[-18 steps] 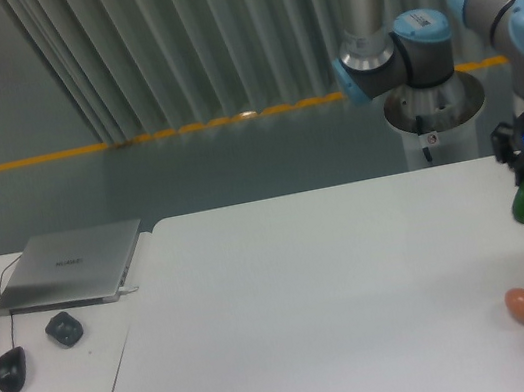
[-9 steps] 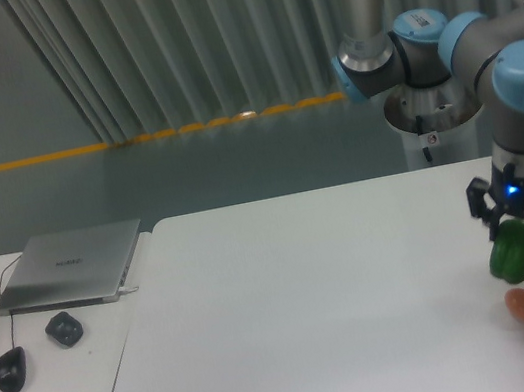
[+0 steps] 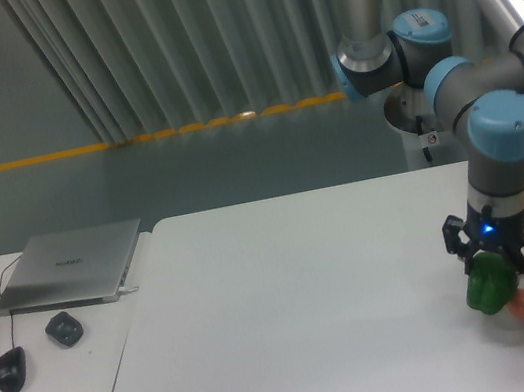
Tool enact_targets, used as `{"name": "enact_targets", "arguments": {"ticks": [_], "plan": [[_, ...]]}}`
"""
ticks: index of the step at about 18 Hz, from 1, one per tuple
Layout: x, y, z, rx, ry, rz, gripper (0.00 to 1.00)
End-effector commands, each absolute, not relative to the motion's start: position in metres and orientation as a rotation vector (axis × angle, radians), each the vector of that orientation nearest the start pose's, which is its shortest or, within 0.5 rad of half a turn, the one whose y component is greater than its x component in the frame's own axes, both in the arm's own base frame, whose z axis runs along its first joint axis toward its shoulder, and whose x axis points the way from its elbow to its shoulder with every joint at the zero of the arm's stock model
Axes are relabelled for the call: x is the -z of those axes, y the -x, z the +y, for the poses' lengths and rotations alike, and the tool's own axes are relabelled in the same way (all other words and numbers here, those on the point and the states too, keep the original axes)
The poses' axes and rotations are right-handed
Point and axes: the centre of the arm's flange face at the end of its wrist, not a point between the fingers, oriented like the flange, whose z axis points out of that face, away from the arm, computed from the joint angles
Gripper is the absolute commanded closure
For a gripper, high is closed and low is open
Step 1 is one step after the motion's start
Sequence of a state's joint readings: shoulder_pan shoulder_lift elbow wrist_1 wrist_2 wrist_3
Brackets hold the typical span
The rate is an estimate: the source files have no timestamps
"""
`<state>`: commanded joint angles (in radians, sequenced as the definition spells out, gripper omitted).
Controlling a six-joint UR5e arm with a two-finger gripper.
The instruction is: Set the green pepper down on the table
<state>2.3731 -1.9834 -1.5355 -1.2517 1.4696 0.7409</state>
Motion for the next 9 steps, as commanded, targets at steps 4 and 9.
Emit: {"name": "enact_targets", "arguments": {"ticks": [4,9], "plan": [[-0.2969,0.3386,0.5504,0.182,3.116,-0.06,0.44],[-0.2951,0.3389,0.551,0.185,3.116,-0.058,0.12]]}}
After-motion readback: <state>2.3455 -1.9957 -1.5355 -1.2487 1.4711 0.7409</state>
